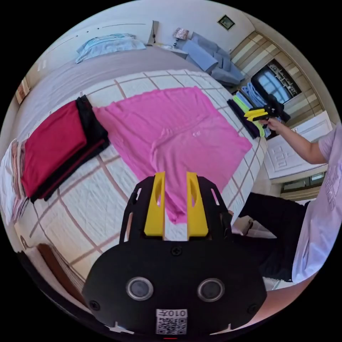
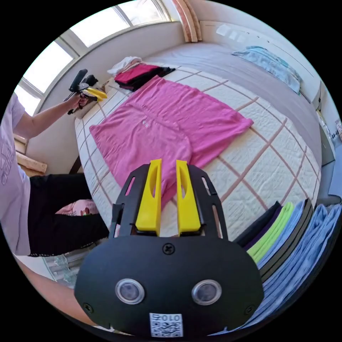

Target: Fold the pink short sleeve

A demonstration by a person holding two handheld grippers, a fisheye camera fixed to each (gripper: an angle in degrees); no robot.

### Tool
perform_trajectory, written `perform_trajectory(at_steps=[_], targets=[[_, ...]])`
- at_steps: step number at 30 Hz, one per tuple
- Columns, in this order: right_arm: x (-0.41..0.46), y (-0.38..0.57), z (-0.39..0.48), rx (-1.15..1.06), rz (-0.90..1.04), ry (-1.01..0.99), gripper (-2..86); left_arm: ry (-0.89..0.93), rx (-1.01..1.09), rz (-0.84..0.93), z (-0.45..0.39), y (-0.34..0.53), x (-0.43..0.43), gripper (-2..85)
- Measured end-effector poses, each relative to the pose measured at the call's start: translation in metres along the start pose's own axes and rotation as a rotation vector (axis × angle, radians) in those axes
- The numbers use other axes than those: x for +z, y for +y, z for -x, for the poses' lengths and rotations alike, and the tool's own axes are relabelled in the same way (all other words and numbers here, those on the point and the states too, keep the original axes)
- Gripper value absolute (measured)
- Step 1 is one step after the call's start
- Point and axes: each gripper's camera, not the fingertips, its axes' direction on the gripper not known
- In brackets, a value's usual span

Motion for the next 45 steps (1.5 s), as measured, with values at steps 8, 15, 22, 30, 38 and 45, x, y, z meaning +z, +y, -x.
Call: perform_trajectory(at_steps=[8, 15, 22, 30, 38, 45], targets=[[0.037, 0.098, 0.066, 0.049, 0.183, 0.006, 10.1, -0.119, 0.054, 0.253, -0.073, 0.12, 0.034, 11.0], [0.045, 0.085, 0.067, -0.036, 0.198, 0.109, 9.7, -0.19, 0.217, 0.299, -0.078, 0.106, 0.056, 11.5], [0.04, 0.085, 0.067, -0.1, 0.237, 0.135, 4.4, -0.221, 0.312, 0.344, -0.074, 0.103, 0.063, 8.4], [-0.015, 0.101, 0.04, 0.024, 0.212, -0.156, 4.3, 0.066, 0.229, 0.394, -0.032, 0.106, 0.035, 5.8], [-0.016, 0.131, 0.07, 0.004, 0.323, -0.276, 4.5, 0.193, 0.228, 0.536, -0.029, 0.143, 0.03, 5.6], [-0.004, 0.146, 0.086, 0.115, 0.362, -0.102, 4.1, 0.142, 0.052, 0.373, -0.03, 0.175, 0.031, 5.9]])
